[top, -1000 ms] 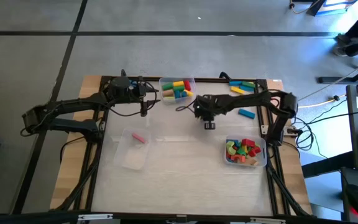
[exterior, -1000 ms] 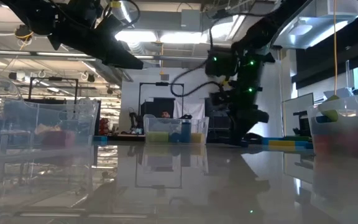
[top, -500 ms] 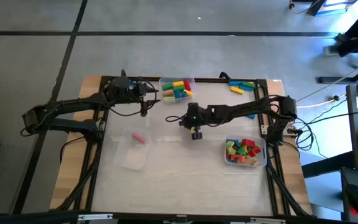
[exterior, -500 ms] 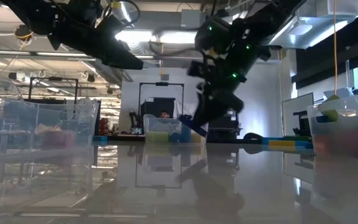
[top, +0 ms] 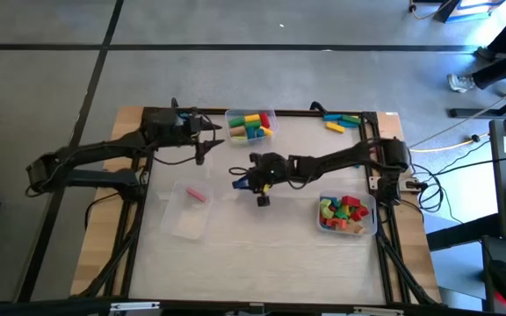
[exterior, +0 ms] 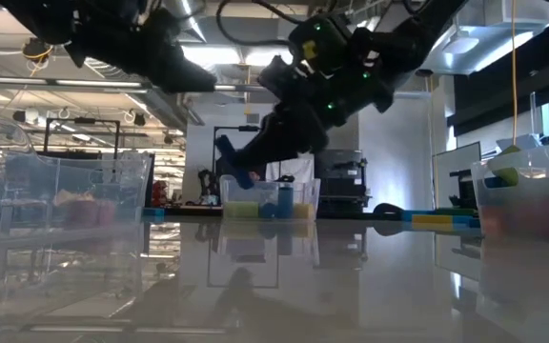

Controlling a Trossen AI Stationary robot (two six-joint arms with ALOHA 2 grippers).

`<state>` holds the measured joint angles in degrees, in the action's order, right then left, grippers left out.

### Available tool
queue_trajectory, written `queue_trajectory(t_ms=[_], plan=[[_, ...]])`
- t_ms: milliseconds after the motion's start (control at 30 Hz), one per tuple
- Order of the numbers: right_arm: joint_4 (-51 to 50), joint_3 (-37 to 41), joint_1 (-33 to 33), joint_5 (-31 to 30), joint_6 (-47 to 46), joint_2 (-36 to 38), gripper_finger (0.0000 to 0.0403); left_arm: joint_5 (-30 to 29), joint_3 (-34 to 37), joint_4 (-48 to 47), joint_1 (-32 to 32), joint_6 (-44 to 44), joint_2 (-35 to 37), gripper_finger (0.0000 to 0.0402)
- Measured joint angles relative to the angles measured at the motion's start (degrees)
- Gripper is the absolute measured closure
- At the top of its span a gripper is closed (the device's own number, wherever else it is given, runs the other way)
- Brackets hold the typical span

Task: Sort blocks by size
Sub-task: Put the blue rectangular block into the bottom left transparent bin

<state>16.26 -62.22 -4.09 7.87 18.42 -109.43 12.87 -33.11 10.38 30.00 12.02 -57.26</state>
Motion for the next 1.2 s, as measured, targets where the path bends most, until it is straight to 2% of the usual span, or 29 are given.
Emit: queue_trajectory(t_ms=[233,467,567,767,1033,1200], plan=[[12.9,-1.1,0.0,2.6,-9.5,-3.5,0.0304,0.0,0.0,-5.7,0.1,-1.7,8.5,0.0183],[13.5,-10.8,0.0,5.5,-15.0,-10.2,0.0304,0.0,0.0,-7.1,-0.8,-3.9,15.7,0.0183],[13.5,-15.4,0.0,8.5,-15.2,-13.2,0.0304,0.0,0.0,-7.0,-1.5,-3.8,16.6,0.0183],[13.7,-22.7,0.3,9.9,-14.9,-16.9,0.0304,0.0,0.0,-7.0,-2.0,-2.3,16.2,0.0183],[11.7,-28.6,0.3,16.7,-15.4,-21.6,0.0302,0.0,0.0,-6.7,-1.8,-2.5,16.3,0.0183],[10.7,-28.9,0.0,17.3,-18.0,-21.8,0.0263,0.0,0.0,-6.9,-1.8,-2.7,16.2,0.0183]])
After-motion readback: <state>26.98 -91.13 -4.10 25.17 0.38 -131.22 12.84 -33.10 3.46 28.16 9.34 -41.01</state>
